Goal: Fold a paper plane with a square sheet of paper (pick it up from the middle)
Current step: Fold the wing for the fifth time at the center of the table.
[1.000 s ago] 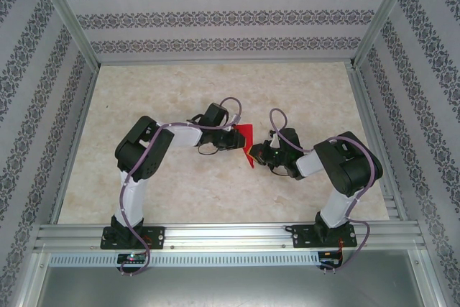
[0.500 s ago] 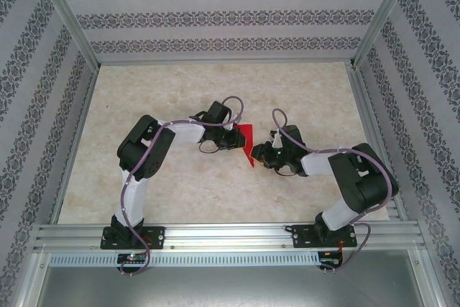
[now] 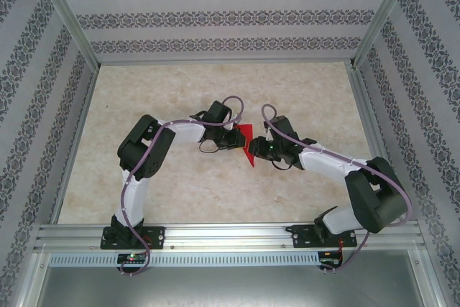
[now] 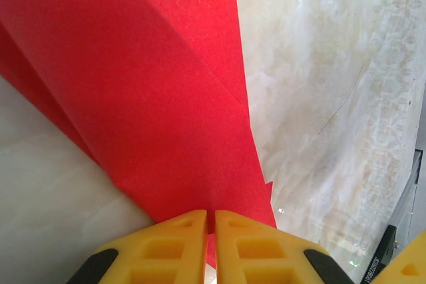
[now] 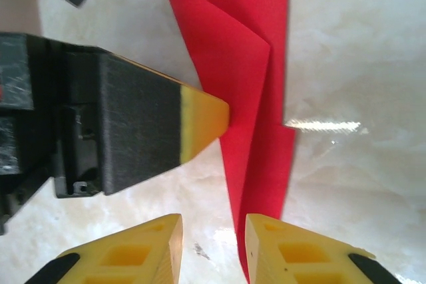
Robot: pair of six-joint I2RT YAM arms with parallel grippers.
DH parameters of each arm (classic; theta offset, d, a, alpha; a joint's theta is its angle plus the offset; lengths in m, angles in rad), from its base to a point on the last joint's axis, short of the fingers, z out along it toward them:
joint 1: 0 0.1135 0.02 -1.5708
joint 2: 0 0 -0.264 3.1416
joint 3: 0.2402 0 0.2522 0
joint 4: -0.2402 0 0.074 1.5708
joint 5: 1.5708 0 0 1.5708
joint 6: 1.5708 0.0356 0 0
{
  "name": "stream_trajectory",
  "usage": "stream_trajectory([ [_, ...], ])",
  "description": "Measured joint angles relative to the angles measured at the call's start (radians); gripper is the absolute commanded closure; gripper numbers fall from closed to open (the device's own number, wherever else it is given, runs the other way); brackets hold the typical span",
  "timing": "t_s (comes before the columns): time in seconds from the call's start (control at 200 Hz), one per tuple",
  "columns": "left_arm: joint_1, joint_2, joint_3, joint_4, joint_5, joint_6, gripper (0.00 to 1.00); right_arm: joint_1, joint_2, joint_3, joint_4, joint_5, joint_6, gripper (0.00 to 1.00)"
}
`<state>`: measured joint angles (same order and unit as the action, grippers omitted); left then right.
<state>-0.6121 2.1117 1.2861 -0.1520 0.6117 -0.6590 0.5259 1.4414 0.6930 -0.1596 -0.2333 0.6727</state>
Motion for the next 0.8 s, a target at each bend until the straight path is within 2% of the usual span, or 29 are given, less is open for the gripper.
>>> stream_trajectory([
  [0.34, 0.000, 0.001, 0.004, -0.005, 0.000, 0.000, 0.87, 0.054, 0.134, 0.075, -0.058, 0.061, -0.033, 0.75],
  [0.649, 0.000, 0.002, 0.006, -0.008, 0.003, -0.001, 0.86, 0.074, 0.209, 0.120, -0.055, 0.096, -0.051, 0.76],
  [0.799, 0.001, 0.000, 0.006, -0.007, 0.008, -0.008, 0.85, 0.083, 0.233, 0.130, -0.056, 0.114, -0.068, 0.80],
])
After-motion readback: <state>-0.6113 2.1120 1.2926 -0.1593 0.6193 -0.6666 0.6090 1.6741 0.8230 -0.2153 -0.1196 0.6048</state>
